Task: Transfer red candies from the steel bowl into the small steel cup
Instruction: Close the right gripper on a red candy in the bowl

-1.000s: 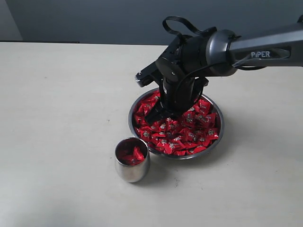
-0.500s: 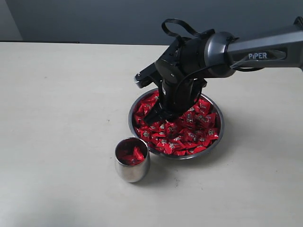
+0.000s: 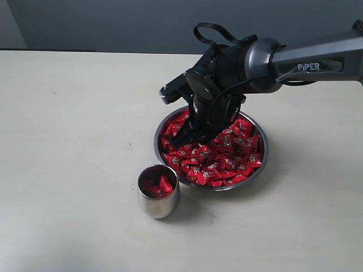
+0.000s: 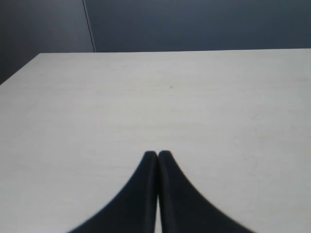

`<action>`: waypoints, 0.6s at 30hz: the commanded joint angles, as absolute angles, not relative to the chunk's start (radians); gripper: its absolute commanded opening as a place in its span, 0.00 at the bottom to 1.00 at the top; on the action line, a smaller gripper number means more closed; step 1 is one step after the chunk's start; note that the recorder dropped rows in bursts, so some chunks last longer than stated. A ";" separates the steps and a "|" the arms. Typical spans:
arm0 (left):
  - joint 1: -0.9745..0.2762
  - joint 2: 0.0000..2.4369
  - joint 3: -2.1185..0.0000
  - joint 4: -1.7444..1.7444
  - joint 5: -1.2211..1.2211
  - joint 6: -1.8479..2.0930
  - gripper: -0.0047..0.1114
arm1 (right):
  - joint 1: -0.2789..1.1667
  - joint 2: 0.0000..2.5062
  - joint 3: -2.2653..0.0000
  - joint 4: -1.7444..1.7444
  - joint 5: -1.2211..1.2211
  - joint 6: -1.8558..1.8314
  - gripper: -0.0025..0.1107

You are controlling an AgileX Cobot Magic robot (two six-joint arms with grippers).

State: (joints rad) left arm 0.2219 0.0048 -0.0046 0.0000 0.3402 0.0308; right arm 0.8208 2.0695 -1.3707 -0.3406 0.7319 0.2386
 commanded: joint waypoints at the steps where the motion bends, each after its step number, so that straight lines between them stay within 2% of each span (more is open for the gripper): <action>1: 0.217 0.000 0.000 -0.006 0.330 0.029 0.04 | 0.814 2.069 -1.373 -0.353 0.726 0.236 0.28; 3: 0.217 0.000 0.000 -0.006 0.330 0.029 0.04 | 0.814 2.069 -1.373 -0.355 0.726 0.236 0.26; 8: 0.217 0.000 0.000 -0.006 0.330 0.029 0.04 | 0.814 2.069 -1.373 -0.373 0.726 0.236 0.10; 11: 0.217 0.000 0.000 -0.006 0.330 0.029 0.04 | 0.814 2.069 -1.373 -0.377 0.726 0.236 0.04; 18: 0.217 0.000 0.000 -0.006 0.330 0.029 0.04 | 0.814 2.069 -1.373 -0.377 0.730 0.236 0.02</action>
